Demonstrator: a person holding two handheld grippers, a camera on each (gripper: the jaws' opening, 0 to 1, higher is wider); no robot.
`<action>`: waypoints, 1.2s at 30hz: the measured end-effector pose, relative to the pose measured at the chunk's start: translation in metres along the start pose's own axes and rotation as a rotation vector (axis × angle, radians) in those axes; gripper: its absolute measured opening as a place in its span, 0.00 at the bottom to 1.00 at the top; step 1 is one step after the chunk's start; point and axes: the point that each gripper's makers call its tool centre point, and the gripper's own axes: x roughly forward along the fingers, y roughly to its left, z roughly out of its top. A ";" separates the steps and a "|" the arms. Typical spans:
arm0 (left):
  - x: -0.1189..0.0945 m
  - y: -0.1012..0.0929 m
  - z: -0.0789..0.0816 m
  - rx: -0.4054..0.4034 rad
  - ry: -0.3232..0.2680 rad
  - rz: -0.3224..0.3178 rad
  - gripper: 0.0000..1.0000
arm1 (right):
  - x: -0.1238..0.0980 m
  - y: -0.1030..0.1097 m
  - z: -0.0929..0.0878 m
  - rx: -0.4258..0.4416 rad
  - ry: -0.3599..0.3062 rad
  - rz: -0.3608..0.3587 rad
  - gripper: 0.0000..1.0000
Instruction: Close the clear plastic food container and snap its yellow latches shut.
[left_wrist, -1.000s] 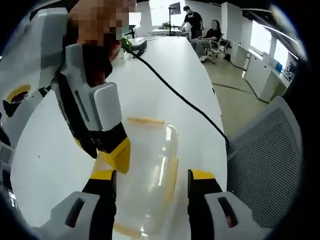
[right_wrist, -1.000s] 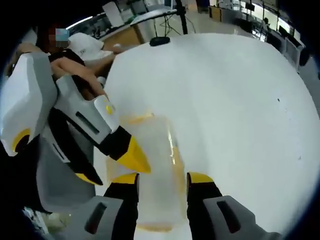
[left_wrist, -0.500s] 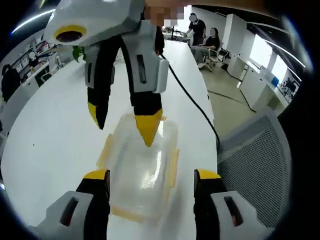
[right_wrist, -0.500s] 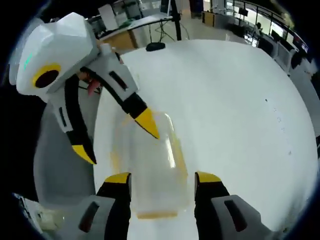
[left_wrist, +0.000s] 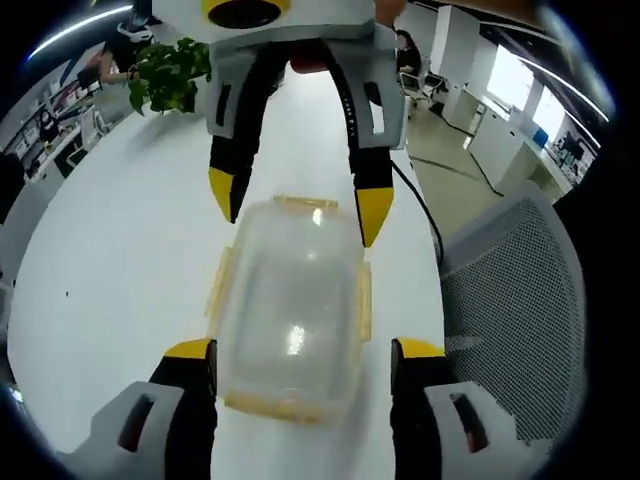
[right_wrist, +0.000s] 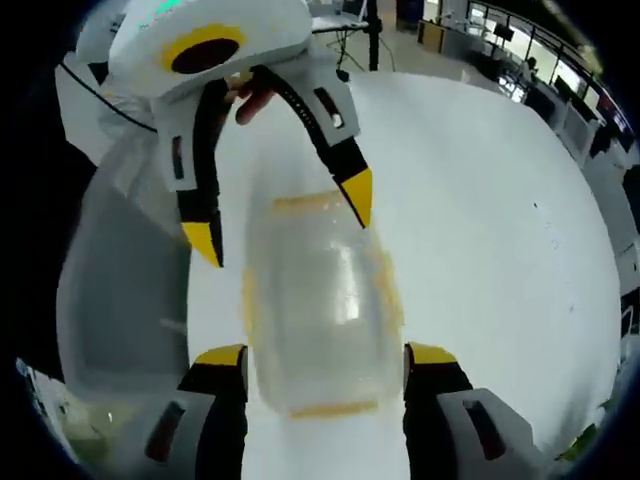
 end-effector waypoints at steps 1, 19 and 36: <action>0.001 0.000 0.000 -0.001 0.003 -0.002 0.70 | 0.000 0.002 0.000 -0.008 0.000 0.003 0.66; 0.018 0.011 -0.014 0.158 0.161 0.026 0.80 | 0.021 0.004 -0.014 -0.146 0.069 -0.045 0.77; 0.034 0.010 -0.018 0.197 0.206 0.058 0.81 | 0.030 -0.001 -0.023 -0.114 0.128 -0.099 0.73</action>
